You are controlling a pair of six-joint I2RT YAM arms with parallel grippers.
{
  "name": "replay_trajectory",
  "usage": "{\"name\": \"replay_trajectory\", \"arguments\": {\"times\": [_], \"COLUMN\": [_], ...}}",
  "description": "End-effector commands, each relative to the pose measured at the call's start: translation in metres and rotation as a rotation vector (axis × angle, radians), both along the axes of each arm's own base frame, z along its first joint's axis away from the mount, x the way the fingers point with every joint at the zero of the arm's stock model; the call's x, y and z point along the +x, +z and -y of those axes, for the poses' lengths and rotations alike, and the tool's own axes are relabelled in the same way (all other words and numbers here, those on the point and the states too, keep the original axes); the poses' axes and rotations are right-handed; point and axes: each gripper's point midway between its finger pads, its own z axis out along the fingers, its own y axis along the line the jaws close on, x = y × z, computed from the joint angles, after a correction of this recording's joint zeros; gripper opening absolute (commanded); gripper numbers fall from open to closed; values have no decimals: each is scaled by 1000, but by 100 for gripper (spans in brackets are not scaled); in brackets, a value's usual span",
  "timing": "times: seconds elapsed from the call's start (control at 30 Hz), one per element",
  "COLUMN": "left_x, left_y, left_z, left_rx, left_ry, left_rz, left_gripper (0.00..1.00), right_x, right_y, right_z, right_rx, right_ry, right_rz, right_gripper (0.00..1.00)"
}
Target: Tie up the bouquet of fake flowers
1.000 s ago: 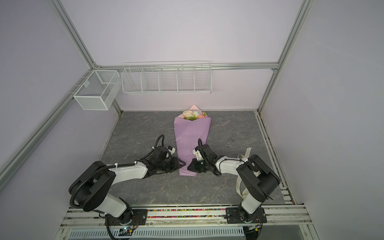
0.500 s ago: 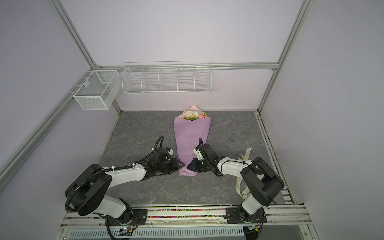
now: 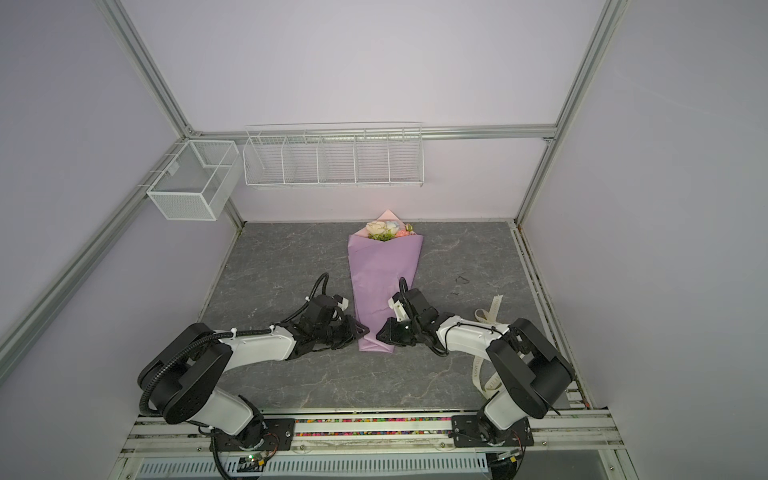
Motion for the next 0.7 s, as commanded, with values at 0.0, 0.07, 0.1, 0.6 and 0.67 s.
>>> {"name": "replay_trajectory", "arguments": {"times": [0.0,0.07,0.1,0.6,0.67], "left_x": [-3,-7,-9,-16,-16], "left_y": [4,2,2,-19,-20], "left_z": [3,-2,-4,-15,-16], "left_rx": [-39,-35,-35,52,61], "left_ry": [-1,9,9,-13,-17], "left_rz": [7,5,5,1,5], "left_gripper": [8,4,2,0,0], "right_x": [-10,-11,-12,-19,-20], "right_y": [0,0,-1,-28,-36], "right_z": [8,9,9,1,2], "right_rx": [-22,-21,-19,-19,-24], "right_ry": [-5,-2,0,29,26], "right_rz": [-12,-10,-13,-81,-95], "right_gripper": [22,21,20,17,17]}}
